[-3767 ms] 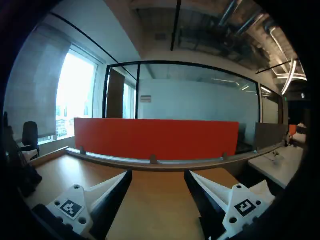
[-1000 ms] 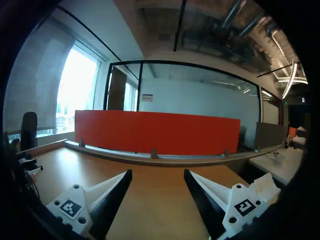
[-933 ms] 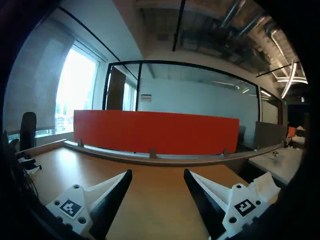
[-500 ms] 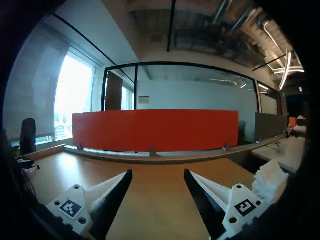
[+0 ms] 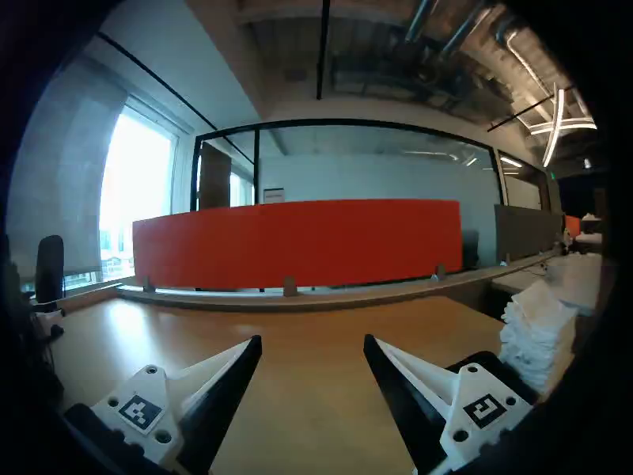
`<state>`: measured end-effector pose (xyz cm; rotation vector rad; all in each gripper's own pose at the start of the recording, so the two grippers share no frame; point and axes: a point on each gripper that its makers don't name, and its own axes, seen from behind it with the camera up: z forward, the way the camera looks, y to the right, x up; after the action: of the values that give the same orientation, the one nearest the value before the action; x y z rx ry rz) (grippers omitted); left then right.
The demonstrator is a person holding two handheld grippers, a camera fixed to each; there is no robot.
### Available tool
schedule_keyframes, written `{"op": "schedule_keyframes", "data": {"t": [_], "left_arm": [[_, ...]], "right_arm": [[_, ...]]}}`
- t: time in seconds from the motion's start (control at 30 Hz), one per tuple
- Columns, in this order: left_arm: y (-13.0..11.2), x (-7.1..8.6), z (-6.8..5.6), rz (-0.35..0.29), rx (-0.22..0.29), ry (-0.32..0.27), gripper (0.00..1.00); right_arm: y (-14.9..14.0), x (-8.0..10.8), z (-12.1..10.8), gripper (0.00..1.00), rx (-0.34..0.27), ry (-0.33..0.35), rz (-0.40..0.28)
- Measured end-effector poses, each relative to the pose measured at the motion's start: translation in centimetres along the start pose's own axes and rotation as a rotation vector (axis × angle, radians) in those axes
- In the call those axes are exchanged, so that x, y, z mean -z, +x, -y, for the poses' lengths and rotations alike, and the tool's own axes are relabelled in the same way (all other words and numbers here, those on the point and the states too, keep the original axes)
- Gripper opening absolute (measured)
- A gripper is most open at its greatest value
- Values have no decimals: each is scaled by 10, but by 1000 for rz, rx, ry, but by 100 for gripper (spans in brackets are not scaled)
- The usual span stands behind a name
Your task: Fold towel
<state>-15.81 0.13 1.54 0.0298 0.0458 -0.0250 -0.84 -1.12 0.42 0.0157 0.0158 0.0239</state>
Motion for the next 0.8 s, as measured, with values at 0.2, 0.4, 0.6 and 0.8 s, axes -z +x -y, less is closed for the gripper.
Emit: {"op": "schedule_keyframes", "data": {"t": [0.2,0.4,0.6,0.8], "left_arm": [[0,0,0,0,0,0,97],[0,0,0,0,0,0,98],[0,-1,0,0,0,0,98],[0,0,0,0,0,0,98]], "right_arm": [[-16,0,-2,100,-4,1,7],[-26,0,-4,100,9,3,16],[-32,-2,-6,100,23,-1,19],[-35,-1,-7,100,35,-4,15]]}}
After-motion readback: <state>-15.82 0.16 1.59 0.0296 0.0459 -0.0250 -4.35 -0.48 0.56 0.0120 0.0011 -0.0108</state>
